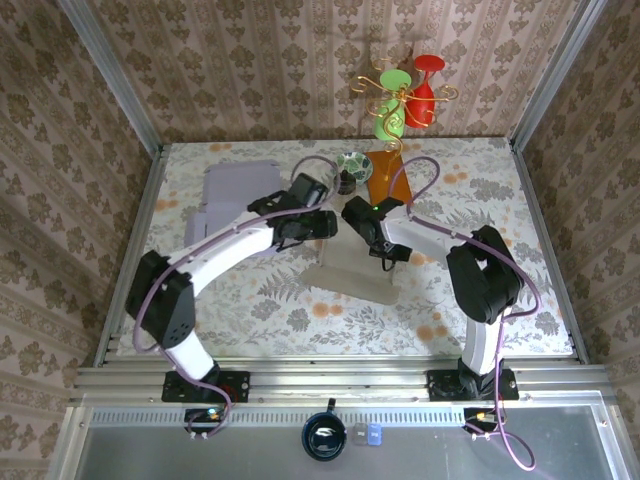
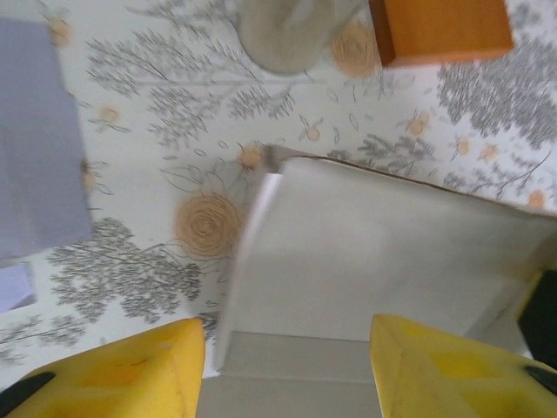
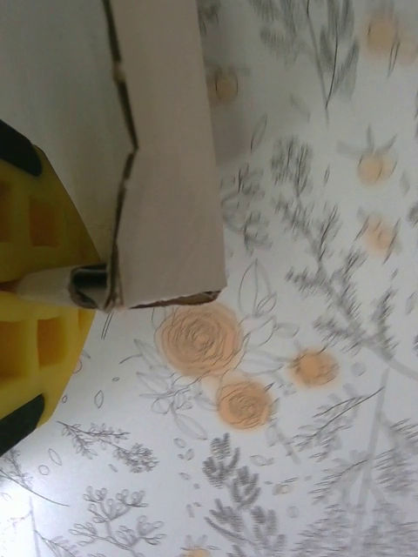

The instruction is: Fold the paper box

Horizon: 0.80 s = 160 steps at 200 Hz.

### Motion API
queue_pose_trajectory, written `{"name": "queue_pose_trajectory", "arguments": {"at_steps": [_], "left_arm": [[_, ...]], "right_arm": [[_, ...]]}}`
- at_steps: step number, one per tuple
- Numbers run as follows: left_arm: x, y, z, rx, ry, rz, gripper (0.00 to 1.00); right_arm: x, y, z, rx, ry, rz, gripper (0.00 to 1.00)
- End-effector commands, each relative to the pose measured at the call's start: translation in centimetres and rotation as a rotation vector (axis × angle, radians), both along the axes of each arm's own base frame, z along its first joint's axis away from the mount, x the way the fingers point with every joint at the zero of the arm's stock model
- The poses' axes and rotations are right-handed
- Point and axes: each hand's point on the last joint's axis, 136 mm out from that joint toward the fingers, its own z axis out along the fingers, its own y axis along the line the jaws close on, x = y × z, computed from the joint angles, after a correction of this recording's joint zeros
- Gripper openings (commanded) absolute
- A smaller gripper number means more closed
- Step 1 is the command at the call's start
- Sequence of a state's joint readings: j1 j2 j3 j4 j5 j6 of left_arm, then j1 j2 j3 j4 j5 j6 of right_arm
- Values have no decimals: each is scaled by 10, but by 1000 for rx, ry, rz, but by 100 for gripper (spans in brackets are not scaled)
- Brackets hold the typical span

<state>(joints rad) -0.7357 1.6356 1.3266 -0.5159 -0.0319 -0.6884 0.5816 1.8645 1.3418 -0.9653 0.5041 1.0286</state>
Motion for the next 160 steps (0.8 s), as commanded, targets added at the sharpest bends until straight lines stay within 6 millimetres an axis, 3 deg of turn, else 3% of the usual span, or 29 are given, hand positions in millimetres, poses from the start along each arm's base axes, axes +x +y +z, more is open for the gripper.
{"name": "queue_pose_trajectory", "arguments": {"at_steps": [1,39,73,115,160], "left_arm": [[0,29,23,-34,-16,65,53],[-5,70,38,-55,-26,127,51],[-20,91,29,-67,4,139,48],[-40,85,7,-118,73,115,45],[-52,68,-9,-142,106,66,42]], "right_arm": [[-16,-17,-3,94,-2,-186,0],[-45,-28,-21,271,44,-459,0],[-59,-22,-27,375,44,-624,0],[-81,-11,-45,458,161,-838,0],[-87,4,-51,561,168,-962,0]]}}
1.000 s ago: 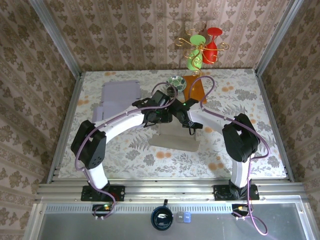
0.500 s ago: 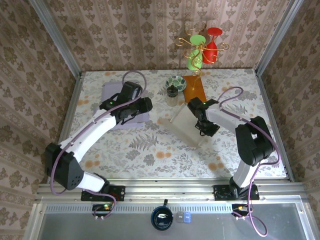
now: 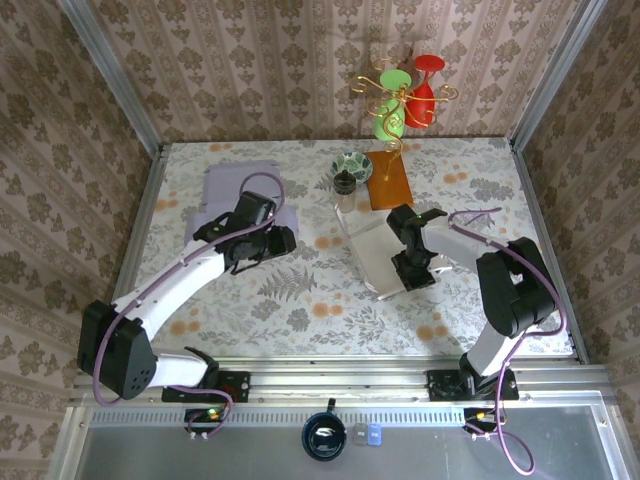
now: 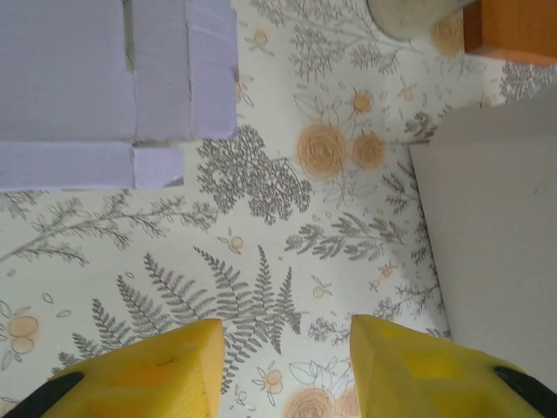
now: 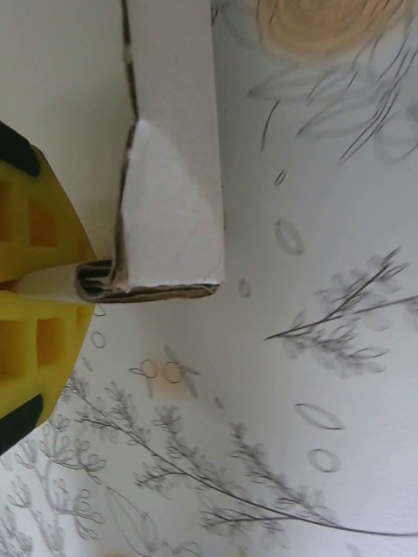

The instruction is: Fold the paper box

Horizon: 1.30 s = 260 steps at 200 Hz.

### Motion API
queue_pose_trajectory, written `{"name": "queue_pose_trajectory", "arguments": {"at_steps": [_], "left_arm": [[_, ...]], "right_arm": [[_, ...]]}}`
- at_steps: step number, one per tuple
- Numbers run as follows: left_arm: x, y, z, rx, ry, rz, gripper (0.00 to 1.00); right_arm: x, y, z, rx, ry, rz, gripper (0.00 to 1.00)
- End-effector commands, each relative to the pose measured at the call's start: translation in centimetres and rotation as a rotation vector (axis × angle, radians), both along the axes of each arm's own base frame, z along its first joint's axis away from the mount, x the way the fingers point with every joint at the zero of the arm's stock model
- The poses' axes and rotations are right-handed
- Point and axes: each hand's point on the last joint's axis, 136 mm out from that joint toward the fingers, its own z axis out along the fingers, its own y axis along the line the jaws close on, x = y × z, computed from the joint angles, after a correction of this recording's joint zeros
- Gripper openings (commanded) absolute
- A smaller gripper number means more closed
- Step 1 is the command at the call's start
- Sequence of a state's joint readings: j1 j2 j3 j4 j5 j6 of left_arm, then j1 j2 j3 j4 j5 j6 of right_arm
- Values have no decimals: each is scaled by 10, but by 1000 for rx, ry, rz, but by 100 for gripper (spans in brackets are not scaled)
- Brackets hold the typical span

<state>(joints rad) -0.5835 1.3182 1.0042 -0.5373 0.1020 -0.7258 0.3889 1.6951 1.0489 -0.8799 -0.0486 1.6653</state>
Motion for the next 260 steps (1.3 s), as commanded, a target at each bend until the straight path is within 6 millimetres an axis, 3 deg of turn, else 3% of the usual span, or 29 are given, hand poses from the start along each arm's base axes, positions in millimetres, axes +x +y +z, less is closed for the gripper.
{"name": "queue_pose_trajectory", "arguments": {"at_steps": [1,10,52,81,101,132,171,215,260], "left_arm": [[-6,-16,3,-58,1,-34,43],[-7,-20,0,-59,5,-44,42],[-11,-39,-6,-77,16,-89,42],[-12,-46,-9,-82,21,-101,42],[-10,-47,-6,-84,8,-100,41],[-5,-48,5,-98,-40,-103,41],[-3,-58,33,-172,-144,-143,42],[-22,-78,75,-306,-299,-263,42],[-30,-81,73,-315,-304,-265,42]], "right_arm": [[-10,9,-10,49,37,-132,0],[-10,11,-11,65,38,-146,0],[-12,16,-16,107,35,-165,23],[-6,13,-6,117,-10,-121,37],[12,6,22,79,-103,4,45],[39,-10,81,-22,-266,280,52],[73,-6,114,58,-551,731,53],[75,-26,84,41,-487,1194,52],[89,-13,37,149,-394,1317,49]]}}
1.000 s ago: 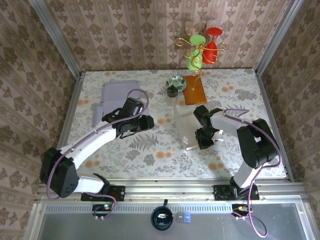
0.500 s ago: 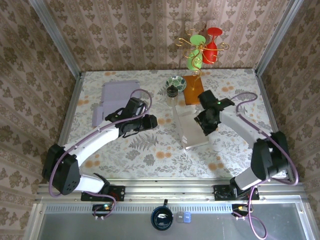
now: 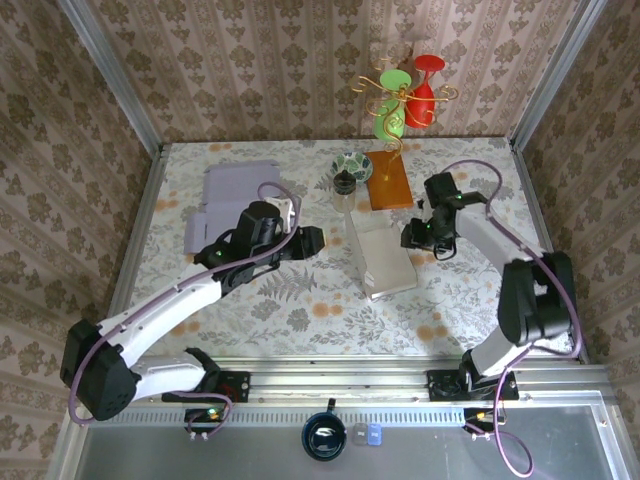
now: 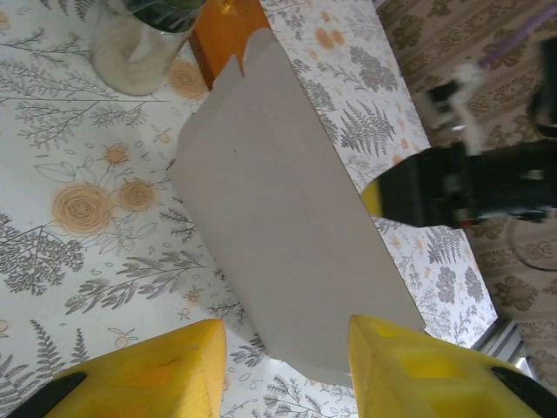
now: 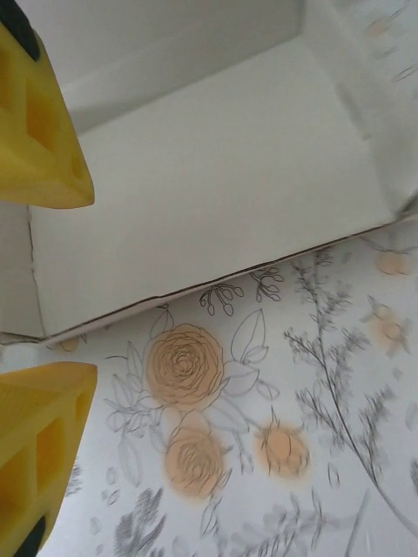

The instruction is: Fold the paper box

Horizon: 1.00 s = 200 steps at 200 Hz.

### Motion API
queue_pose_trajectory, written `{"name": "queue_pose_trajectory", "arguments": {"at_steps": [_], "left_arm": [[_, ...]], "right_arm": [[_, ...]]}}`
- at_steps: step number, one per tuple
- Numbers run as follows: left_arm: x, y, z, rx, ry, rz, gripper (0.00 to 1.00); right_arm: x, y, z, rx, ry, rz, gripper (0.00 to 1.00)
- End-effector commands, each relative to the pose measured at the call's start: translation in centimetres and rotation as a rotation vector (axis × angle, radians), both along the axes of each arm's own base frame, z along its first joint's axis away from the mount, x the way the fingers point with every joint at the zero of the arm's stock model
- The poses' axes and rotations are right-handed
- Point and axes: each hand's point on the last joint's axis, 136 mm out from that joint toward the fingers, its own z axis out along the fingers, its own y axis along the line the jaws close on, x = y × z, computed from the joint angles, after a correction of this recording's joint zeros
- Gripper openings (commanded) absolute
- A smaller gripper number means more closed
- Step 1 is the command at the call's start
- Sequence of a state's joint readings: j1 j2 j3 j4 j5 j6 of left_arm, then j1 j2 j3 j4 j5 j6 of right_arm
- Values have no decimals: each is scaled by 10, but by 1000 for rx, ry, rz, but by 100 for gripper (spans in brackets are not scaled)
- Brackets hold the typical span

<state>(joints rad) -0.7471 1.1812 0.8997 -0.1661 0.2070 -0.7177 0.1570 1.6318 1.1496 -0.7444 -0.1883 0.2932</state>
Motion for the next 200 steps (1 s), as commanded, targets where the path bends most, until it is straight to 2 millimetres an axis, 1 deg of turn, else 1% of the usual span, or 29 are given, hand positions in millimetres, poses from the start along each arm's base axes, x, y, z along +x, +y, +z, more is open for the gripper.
{"name": "queue_pose_trajectory", "arguments": {"at_steps": [1,19,32,46,65,108,128,155,161,165,172,186,200], "left_arm": [[-2,-4,1,-13,-25,-18,42],[-3,-6,1,-9,-25,-15,42],[-5,-6,1,-6,-23,-15,41],[-6,-5,1,0,-22,-13,41],[-9,-2,2,8,-24,-8,41],[-13,8,3,35,-28,5,41],[-15,12,3,43,-32,10,41],[-16,15,6,53,-42,11,41],[-16,16,6,58,-44,9,41],[-16,17,6,60,-44,8,41],[-16,17,6,62,-44,6,41],[-16,16,4,69,-42,-2,42],[-16,10,-3,79,-29,-23,44]], "right_arm": [[7,14,-15,27,21,176,49],[13,10,-32,-1,77,161,44],[18,8,-39,-17,96,152,42],[24,9,-44,-14,97,145,40],[27,14,-49,10,107,135,35],[24,14,-61,29,113,32,19],[24,14,-61,51,89,-33,11],[20,11,-53,69,49,-143,0],[16,9,-52,64,52,-172,0],[20,9,-50,66,27,-193,0],[17,7,-48,58,21,-234,0],[9,4,-45,40,21,-347,0],[-3,3,-44,35,30,-478,0]]}}
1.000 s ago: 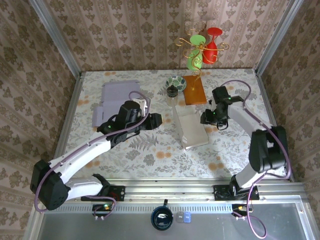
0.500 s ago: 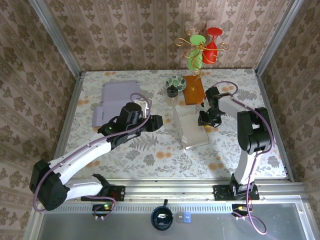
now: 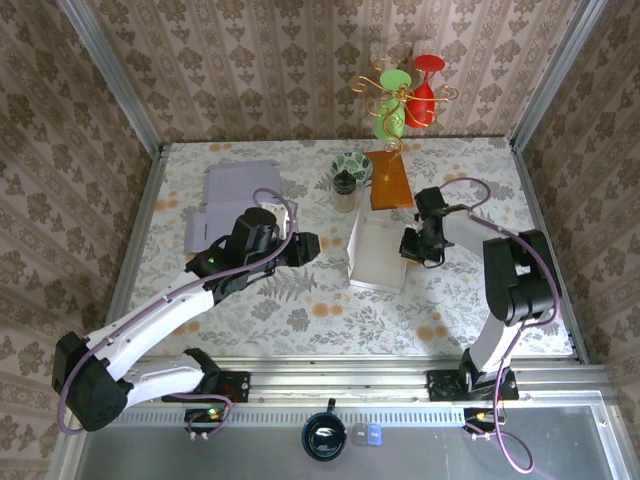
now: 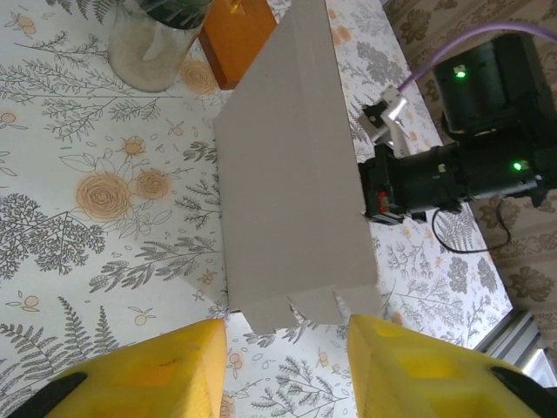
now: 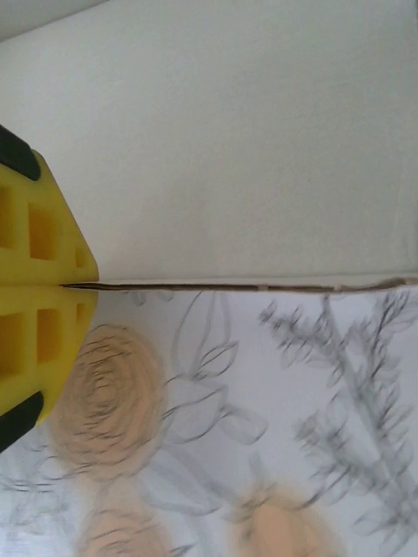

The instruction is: Fold the paper box

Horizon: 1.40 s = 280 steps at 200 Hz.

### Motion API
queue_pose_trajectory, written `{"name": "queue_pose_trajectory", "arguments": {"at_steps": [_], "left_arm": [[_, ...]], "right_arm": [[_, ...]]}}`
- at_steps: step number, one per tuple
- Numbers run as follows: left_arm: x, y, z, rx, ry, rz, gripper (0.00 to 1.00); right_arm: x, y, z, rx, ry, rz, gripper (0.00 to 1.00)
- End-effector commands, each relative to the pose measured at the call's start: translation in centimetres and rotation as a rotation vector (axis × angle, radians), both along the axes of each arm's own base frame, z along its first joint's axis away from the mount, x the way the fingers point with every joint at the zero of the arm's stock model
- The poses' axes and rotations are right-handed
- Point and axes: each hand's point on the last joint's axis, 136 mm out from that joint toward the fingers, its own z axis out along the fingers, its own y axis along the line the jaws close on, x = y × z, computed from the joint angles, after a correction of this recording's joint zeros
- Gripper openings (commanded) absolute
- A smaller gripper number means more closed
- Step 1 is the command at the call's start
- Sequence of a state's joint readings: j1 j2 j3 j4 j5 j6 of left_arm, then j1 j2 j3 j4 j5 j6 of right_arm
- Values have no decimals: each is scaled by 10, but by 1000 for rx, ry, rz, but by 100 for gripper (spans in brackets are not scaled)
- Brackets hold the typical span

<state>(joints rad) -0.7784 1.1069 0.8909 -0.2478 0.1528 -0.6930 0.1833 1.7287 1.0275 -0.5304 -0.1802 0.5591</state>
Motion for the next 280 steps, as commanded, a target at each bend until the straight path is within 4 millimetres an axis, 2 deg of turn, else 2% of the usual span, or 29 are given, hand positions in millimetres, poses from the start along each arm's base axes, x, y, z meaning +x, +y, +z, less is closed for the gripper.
{"name": "queue_pose_trajectory", "arguments": {"at_steps": [1,18,30,58,97,114,129,151,163,188,211,229,241,258,280], "left_arm": [[0,-2,-8,38,-1,-27,44],[3,-14,-23,54,25,-76,47],[13,-17,-36,66,75,-67,49],[53,2,-70,89,258,108,50],[92,-3,-86,90,332,115,47],[102,-7,-73,19,296,106,47],[102,-17,-51,-55,231,59,47],[88,-28,-29,-90,159,-31,48],[78,-29,-31,-60,147,-71,48],[62,-19,-50,32,174,-103,46],[60,-6,-54,118,142,-95,46],[61,-1,-53,166,120,-97,46],[61,0,-52,179,113,-103,47],[62,0,-50,188,99,-113,47],[61,2,-51,212,87,-124,47]], "right_arm": [[-7,-4,11,-23,-24,-259,0],[-13,3,17,-8,-47,-378,0],[-16,9,22,-10,-71,-424,0],[-27,22,17,-3,-26,-494,0],[-52,36,5,8,19,-620,0],[-66,37,0,-5,54,-698,0],[-79,35,-4,-34,95,-758,0],[-87,37,-5,-32,129,-856,0],[-87,42,-7,-4,142,-899,0],[-89,58,-6,46,189,-995,0],[-90,80,-6,92,238,-1052,0],[-89,96,-6,134,267,-1063,13],[-86,102,-2,147,267,-1037,26],[-87,99,6,136,247,-1008,40],[-84,86,27,134,160,-950,47]]}}
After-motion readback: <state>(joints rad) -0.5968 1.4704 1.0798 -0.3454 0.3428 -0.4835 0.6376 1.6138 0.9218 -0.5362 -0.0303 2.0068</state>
